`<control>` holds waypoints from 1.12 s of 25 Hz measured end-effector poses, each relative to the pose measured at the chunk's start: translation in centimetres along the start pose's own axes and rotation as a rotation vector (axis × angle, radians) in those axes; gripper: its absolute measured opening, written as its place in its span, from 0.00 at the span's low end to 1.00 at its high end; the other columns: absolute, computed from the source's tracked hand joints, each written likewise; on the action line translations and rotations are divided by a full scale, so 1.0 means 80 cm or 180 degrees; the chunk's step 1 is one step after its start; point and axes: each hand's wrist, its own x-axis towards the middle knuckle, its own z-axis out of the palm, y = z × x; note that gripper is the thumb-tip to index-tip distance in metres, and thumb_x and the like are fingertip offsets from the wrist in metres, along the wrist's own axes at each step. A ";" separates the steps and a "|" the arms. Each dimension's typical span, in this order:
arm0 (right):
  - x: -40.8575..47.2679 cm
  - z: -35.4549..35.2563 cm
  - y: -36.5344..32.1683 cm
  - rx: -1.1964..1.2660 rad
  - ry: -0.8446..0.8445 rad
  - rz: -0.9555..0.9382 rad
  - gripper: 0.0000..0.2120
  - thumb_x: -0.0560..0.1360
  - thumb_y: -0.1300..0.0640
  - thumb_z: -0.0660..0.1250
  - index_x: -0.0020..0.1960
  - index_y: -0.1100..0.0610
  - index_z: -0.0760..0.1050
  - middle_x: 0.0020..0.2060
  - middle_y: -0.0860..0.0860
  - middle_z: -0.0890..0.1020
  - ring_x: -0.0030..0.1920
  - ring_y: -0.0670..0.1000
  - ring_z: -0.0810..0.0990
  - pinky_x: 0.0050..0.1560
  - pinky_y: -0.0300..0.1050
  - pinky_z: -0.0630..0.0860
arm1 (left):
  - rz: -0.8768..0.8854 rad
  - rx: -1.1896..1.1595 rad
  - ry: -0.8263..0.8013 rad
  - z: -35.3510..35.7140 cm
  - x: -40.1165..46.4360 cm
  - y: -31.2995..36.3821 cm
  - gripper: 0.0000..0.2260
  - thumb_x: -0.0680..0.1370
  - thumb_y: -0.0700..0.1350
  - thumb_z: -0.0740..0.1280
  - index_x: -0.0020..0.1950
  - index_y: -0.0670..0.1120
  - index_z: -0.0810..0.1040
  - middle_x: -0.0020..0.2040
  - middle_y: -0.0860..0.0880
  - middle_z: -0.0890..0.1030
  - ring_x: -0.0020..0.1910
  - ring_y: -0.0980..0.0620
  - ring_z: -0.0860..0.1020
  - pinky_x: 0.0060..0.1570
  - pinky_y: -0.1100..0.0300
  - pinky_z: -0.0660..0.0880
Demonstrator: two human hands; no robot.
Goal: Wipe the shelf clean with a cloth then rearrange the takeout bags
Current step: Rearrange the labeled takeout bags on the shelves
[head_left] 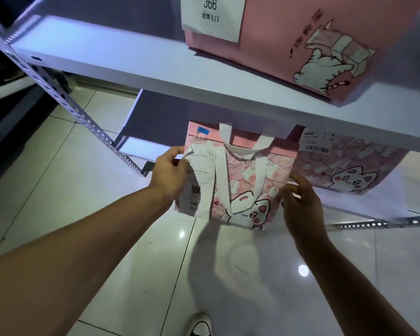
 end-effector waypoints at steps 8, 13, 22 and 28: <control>-0.130 -0.070 -0.075 0.0022 0.0062 0.0025 0.21 0.82 0.66 0.58 0.59 0.40 0.75 0.48 0.46 0.85 0.42 0.41 0.85 0.36 0.38 0.82 | -0.0358 -0.0577 0.0019 -0.054 -0.149 0.058 0.14 0.79 0.37 0.62 0.60 0.50 0.80 0.49 0.46 0.84 0.46 0.46 0.84 0.39 0.58 0.77; -0.210 -0.130 -0.129 0.0349 0.0395 0.0106 0.16 0.81 0.63 0.62 0.66 0.51 0.73 0.54 0.50 0.84 0.47 0.48 0.85 0.41 0.49 0.84 | -0.0432 -0.0681 0.0312 -0.082 -0.256 0.133 0.09 0.79 0.39 0.63 0.54 0.52 0.77 0.51 0.46 0.83 0.48 0.47 0.82 0.44 0.51 0.80; -0.344 -0.249 -0.261 0.0899 0.0715 0.0107 0.14 0.82 0.59 0.60 0.64 0.44 0.72 0.56 0.52 0.83 0.52 0.54 0.84 0.44 0.54 0.83 | -0.0113 -0.0775 0.0140 -0.123 -0.444 0.322 0.08 0.82 0.41 0.59 0.58 0.49 0.74 0.51 0.50 0.82 0.46 0.52 0.82 0.36 0.60 0.76; -0.399 -0.340 -0.344 0.1300 0.1007 -0.0291 0.17 0.83 0.57 0.62 0.70 0.46 0.72 0.58 0.52 0.80 0.55 0.55 0.81 0.43 0.50 0.81 | 0.0474 -0.0741 0.0070 -0.131 -0.519 0.440 0.06 0.82 0.44 0.60 0.55 0.54 0.74 0.51 0.52 0.82 0.45 0.52 0.83 0.37 0.55 0.80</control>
